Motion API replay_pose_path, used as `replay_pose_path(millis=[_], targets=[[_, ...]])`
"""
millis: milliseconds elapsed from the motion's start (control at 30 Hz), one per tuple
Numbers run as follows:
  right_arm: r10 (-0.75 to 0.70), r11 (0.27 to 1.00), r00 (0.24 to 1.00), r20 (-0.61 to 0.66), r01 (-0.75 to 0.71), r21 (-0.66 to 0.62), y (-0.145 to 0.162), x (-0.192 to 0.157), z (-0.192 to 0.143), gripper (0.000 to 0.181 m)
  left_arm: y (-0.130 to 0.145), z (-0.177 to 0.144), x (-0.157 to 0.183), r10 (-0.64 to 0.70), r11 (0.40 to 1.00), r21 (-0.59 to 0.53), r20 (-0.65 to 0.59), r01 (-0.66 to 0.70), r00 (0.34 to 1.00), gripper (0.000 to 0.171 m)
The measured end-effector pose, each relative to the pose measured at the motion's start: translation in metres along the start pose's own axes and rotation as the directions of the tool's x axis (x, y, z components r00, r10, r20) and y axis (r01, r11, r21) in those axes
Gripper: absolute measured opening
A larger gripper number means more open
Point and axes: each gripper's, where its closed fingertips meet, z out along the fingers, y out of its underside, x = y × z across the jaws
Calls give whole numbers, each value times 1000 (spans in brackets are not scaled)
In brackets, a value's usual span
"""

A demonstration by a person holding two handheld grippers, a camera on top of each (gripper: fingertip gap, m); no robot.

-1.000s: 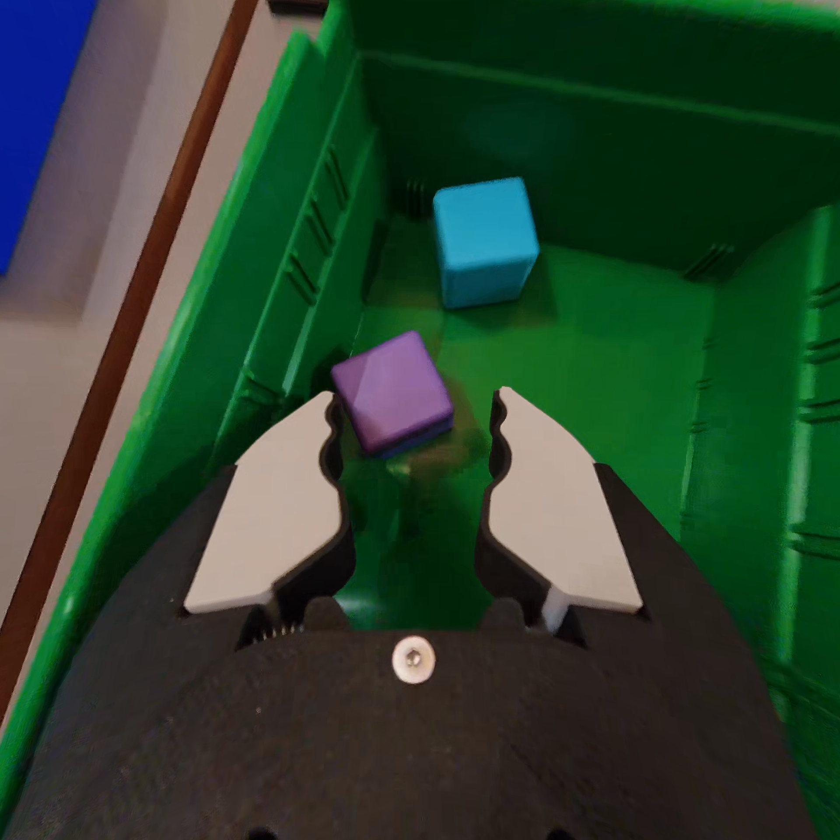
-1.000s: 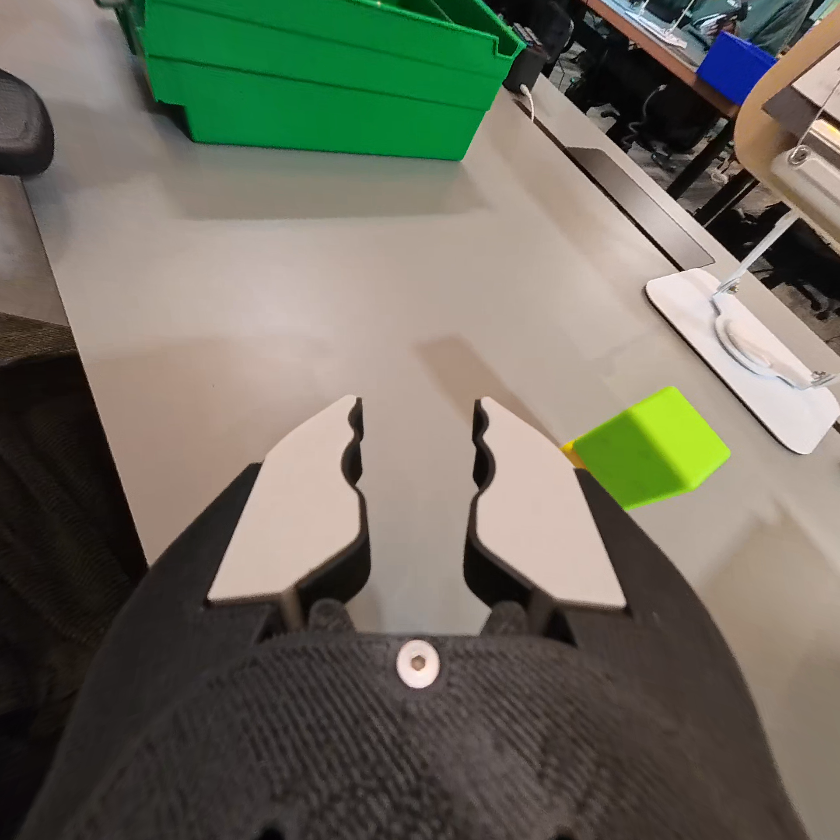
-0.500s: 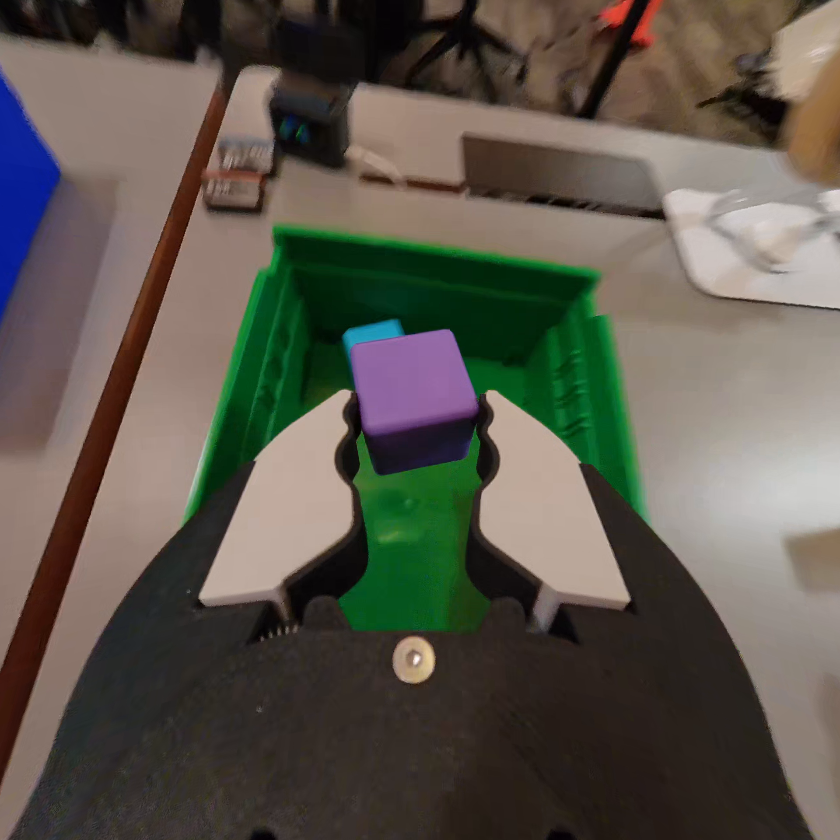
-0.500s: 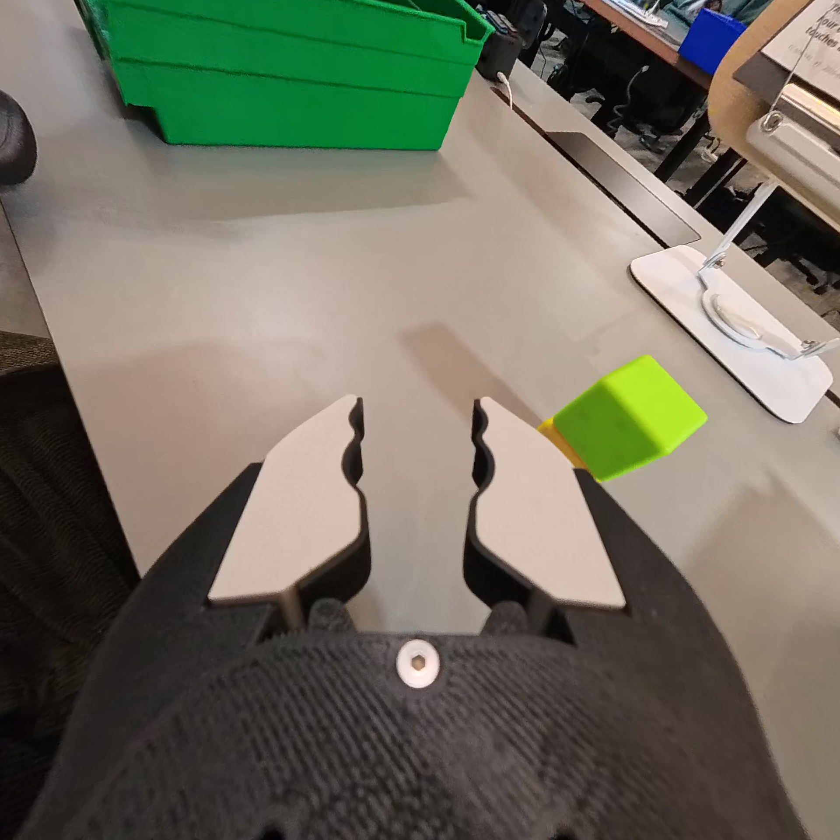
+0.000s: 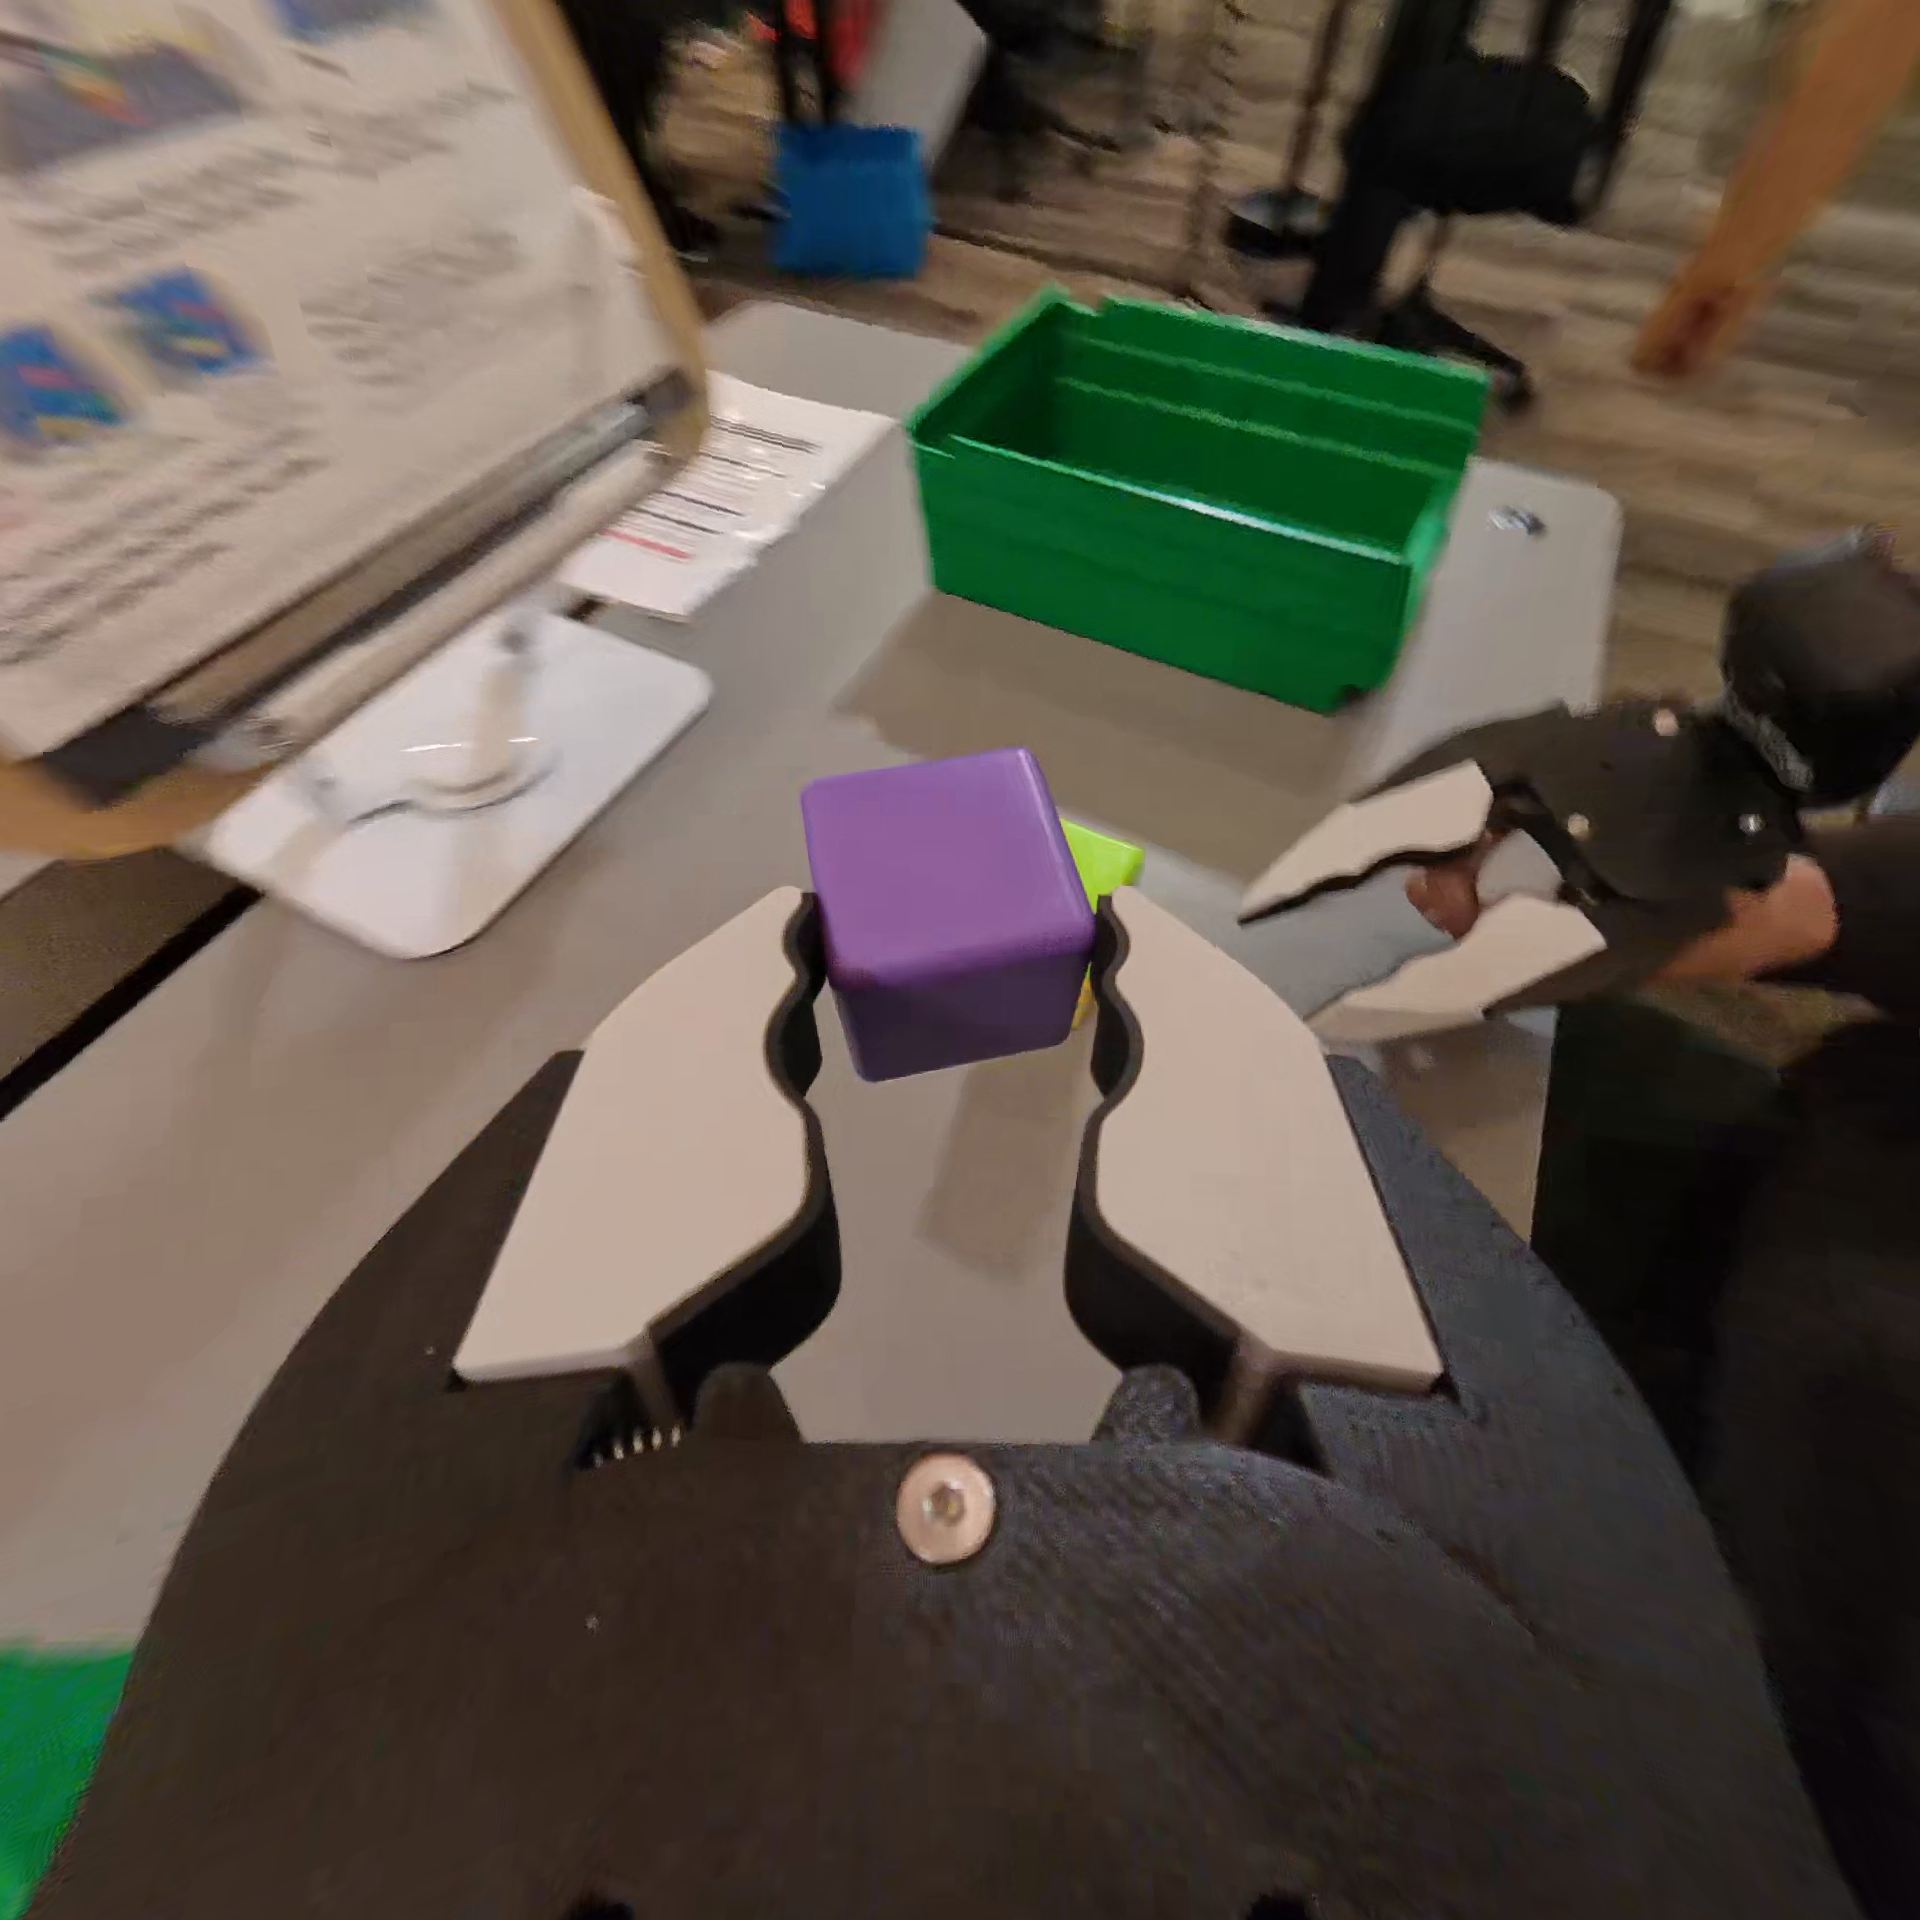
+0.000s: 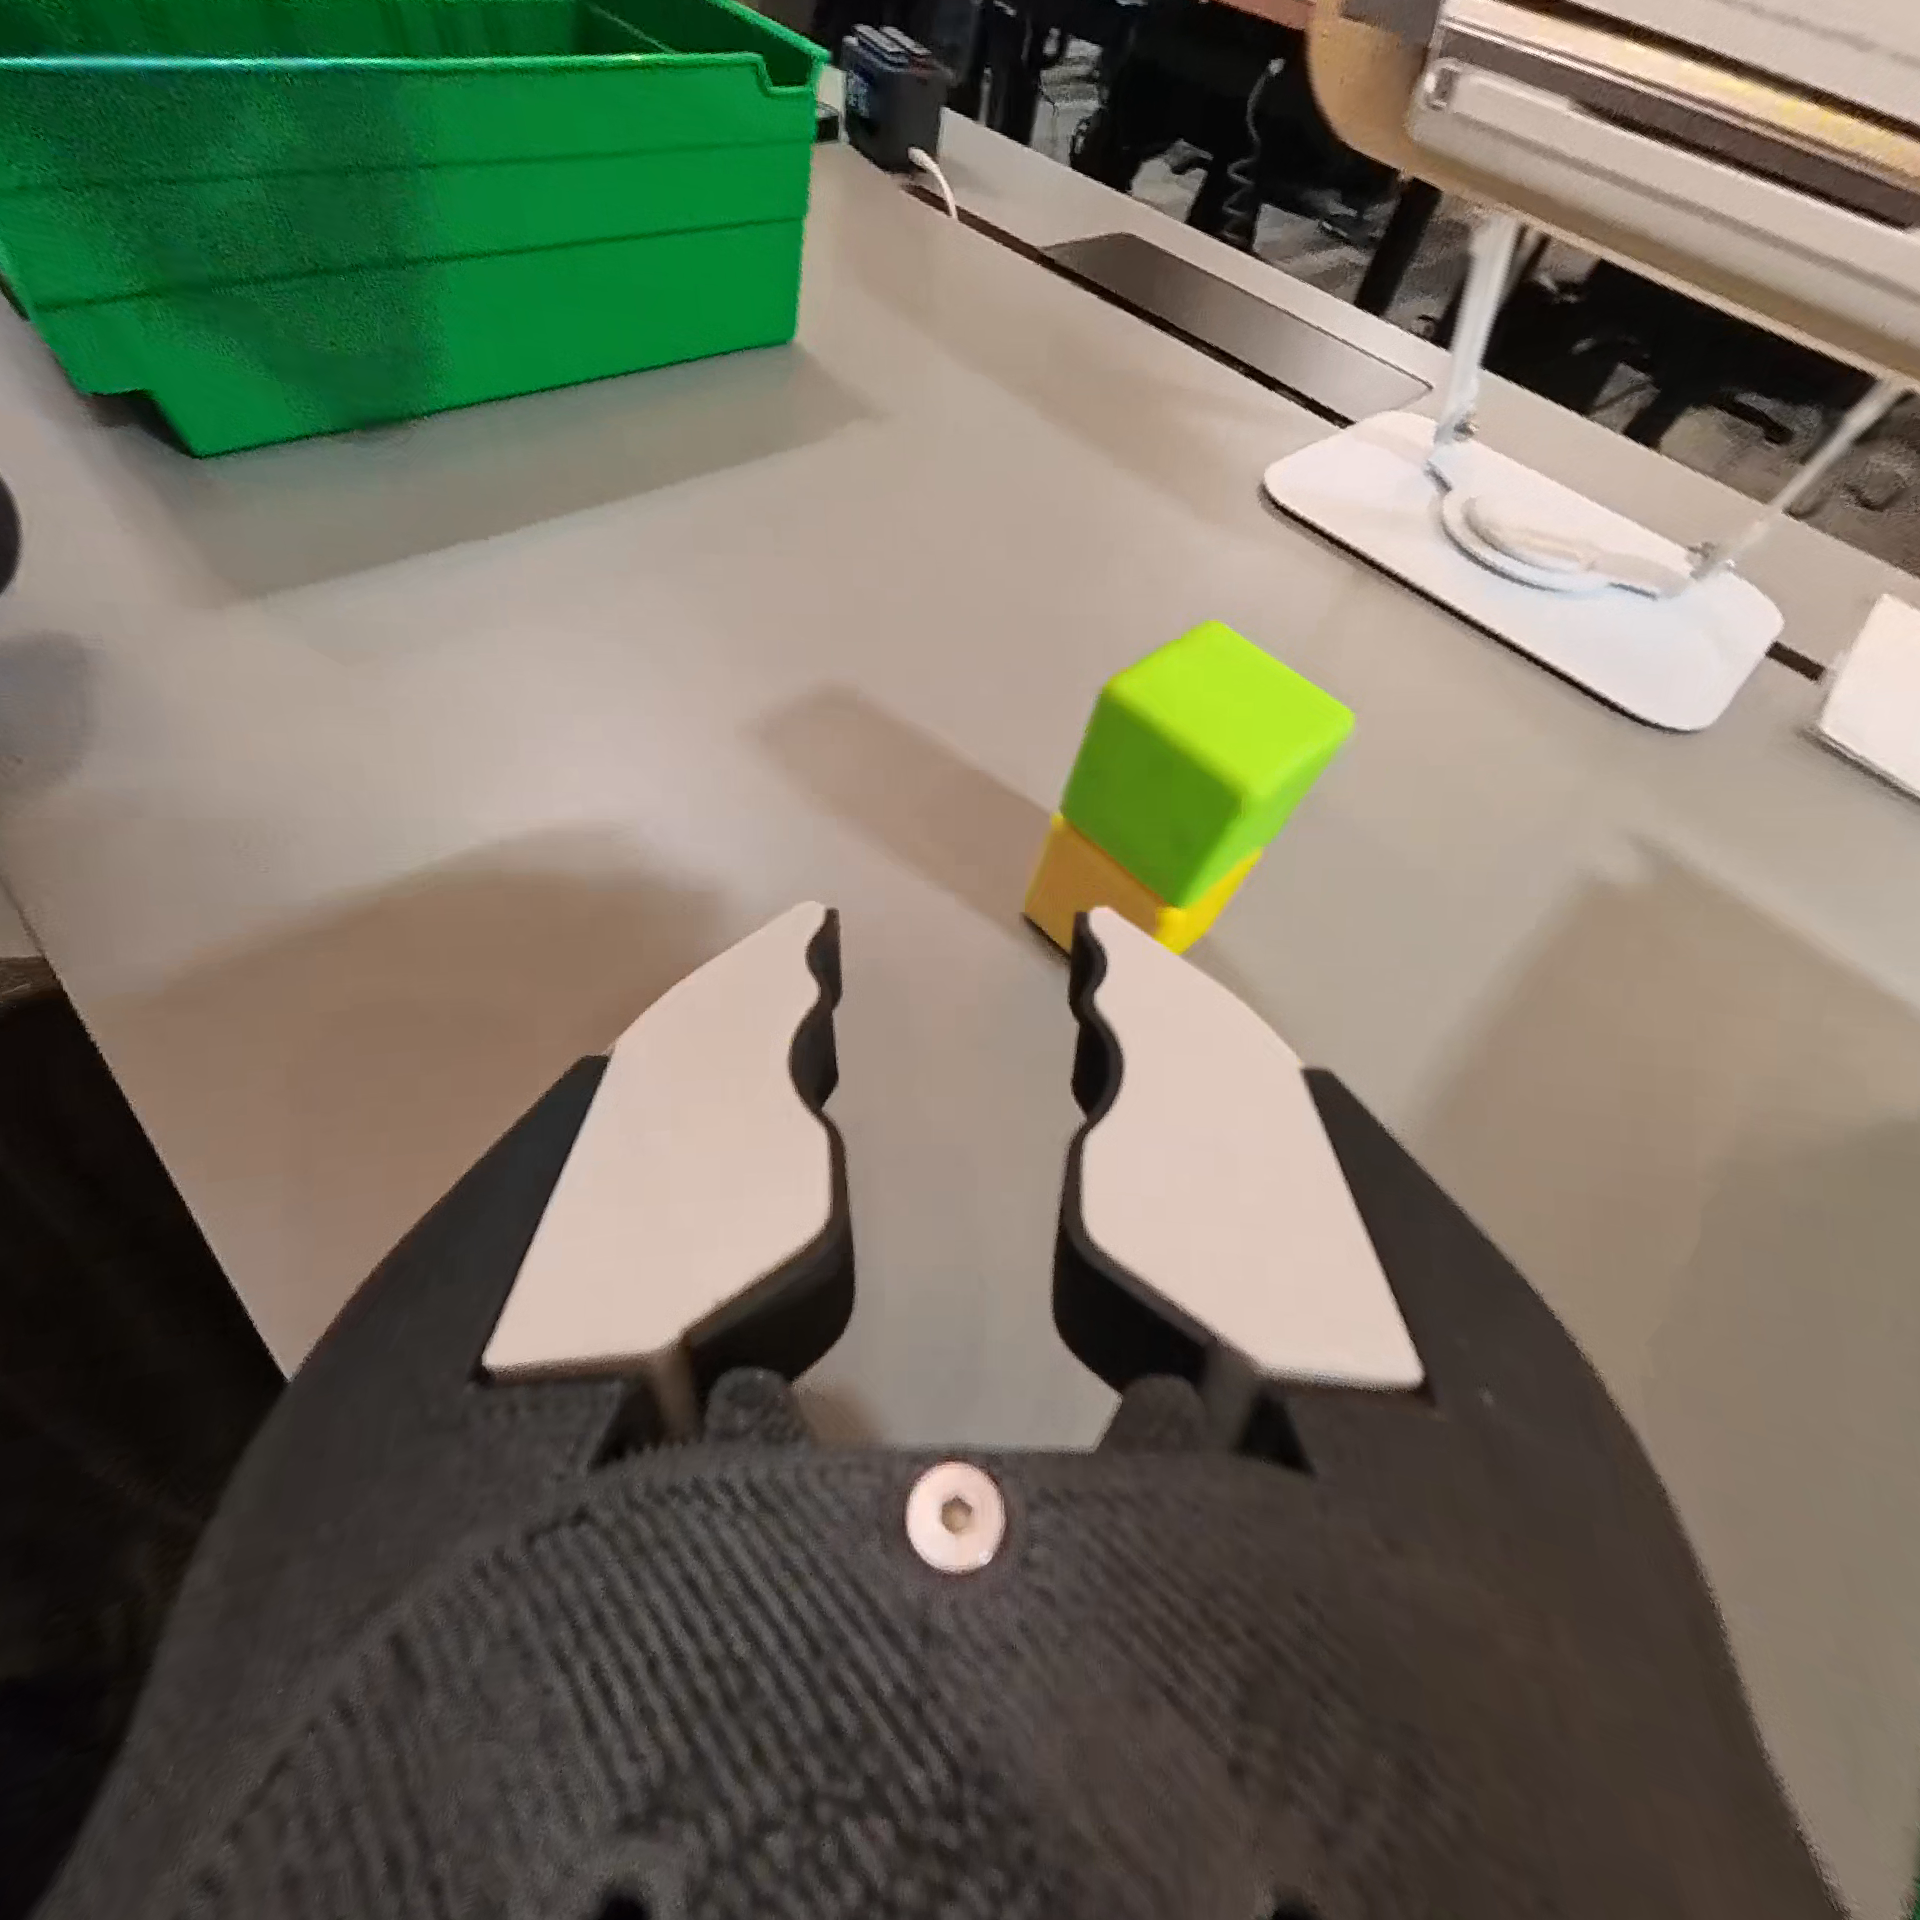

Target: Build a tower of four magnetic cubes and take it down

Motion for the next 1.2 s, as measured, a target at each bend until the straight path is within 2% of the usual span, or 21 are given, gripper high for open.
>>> replay_pose_path(millis=[167,267,400,500,600,867,1000,1200], targets=[[35,999,997,-67,-37,-19,13,16,-19,42,24,62,30,141,984,-84,-178,-158,974,50],[53,998,993,-102,-57,-32,21,21,-29,42,32,74,46,189,975,-47,-340,-218,921,50],[63,996,988,-144,-71,-52,31,25,-40,42,38,83,45,188,968,-72,-436,-242,880,50],[72,995,984,-161,-83,-63,37,26,-45,42,35,93,44,228,959,-52,-450,-280,863,50],[72,993,982,-173,-86,-77,42,25,-48,42,30,101,49,207,970,-6,-495,-242,844,50],[78,992,978,-192,-96,-87,47,25,-54,42,35,122,44,217,970,14,-507,-244,834,50],[83,991,979,-189,-101,-86,48,24,-54,42,28,124,44,186,979,34,-548,-200,815,50],[84,991,981,-175,-101,-90,48,21,-51,42,33,126,46,216,968,20,-562,-248,798,50]])
